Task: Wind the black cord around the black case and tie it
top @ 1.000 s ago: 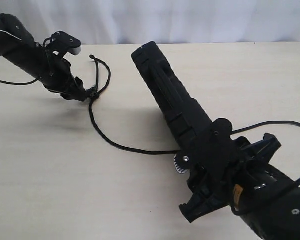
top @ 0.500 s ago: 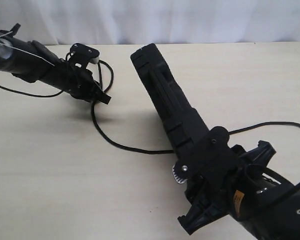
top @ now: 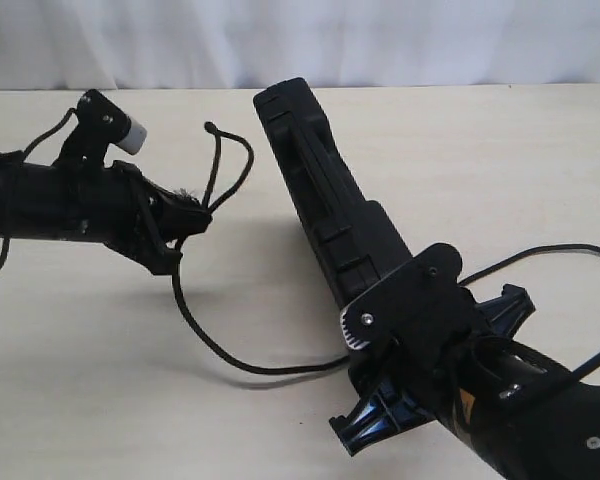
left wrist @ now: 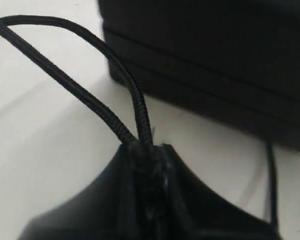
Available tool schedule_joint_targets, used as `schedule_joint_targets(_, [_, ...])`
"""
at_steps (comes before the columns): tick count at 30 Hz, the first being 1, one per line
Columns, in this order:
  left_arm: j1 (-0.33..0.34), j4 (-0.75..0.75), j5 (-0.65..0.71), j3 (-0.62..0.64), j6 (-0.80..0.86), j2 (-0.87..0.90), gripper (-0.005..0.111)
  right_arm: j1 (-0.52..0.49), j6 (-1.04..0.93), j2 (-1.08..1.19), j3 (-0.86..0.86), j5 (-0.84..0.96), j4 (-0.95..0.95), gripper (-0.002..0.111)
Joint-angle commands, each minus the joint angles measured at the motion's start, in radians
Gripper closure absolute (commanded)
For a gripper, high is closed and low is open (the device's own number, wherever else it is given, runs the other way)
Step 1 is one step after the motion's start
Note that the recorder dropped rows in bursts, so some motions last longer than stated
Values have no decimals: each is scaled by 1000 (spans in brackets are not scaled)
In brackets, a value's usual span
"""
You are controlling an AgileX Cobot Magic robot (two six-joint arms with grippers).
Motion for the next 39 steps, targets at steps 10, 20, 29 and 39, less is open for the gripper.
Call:
schedule_joint_targets(10, [-2,-11,-252,-145,-71,-3,107,-206,-72,-60,-79,-133,-123,104])
schedule_joint_targets(20, [106,66,-15,-633,32,364,107,-494,-209,85,-264,-240,-109,104])
schedule_joint_targets(29, [230,704,598,-634,32,364,107,-494,-201,85,-224,-149,-59,104])
schedule_joint_targets(39, [145,703,598,-634,31,352,107,-494,62,85,-77,-60,-289,104])
